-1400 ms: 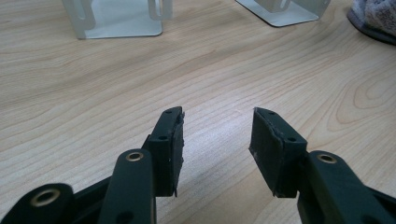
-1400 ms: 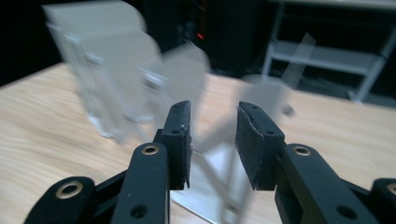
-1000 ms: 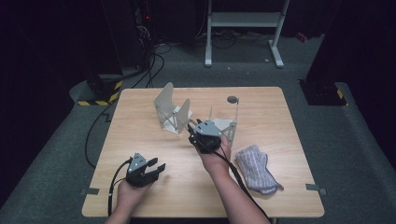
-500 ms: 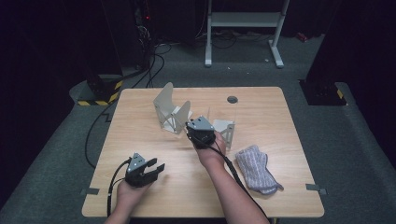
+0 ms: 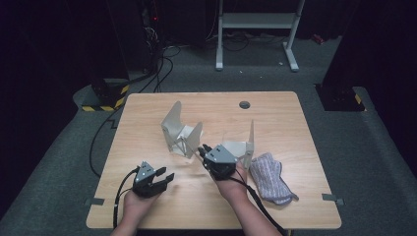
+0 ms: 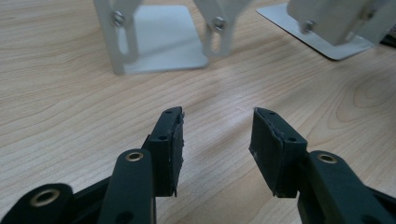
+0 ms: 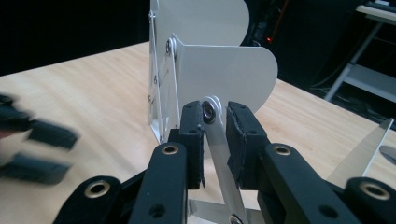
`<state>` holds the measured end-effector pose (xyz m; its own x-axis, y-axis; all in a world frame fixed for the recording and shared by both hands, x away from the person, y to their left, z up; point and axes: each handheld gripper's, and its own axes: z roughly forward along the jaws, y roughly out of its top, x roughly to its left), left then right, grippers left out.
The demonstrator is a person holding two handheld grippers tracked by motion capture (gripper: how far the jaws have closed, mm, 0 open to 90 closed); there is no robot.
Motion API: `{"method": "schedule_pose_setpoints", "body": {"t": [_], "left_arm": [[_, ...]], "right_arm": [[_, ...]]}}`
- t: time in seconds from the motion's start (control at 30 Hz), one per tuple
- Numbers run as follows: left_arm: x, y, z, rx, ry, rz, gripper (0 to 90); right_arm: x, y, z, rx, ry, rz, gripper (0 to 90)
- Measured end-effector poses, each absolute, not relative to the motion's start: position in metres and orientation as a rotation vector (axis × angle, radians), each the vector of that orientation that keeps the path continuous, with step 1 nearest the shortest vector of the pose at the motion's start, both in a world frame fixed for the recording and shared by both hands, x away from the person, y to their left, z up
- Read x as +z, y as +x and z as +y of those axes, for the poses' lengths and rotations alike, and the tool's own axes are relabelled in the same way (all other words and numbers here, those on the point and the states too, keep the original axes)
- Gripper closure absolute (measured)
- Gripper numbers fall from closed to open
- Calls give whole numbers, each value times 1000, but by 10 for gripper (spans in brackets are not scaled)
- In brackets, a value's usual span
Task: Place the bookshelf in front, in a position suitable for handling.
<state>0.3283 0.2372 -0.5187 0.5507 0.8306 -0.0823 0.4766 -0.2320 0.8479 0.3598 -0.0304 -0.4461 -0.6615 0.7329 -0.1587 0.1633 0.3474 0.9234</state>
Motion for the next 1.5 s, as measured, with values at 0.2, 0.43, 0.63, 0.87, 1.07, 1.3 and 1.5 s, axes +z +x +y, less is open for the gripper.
{"method": "schedule_pose_setpoints", "body": {"t": [0.2,0.43,0.63,0.87,1.07,1.3,1.5], "left_arm": [[-518,327,231,491,1888,1053,537],[-518,327,229,490,1893,1046,535],[-519,328,228,493,1896,1040,531],[-516,327,227,497,1883,1035,541],[-515,329,224,479,1871,1024,549],[-513,333,219,474,1855,1013,555],[-510,338,213,482,1857,1004,560]], "right_arm": [[-448,327,-52,1364,748,2067,742],[-438,302,-74,1429,758,2009,641],[-446,284,-106,1396,831,1963,644],[-468,287,-134,1314,930,1960,630],[-478,295,-139,1265,974,1963,644],[-482,300,-140,1231,1020,1941,630],[-482,313,-143,1215,1072,1913,624]]}}
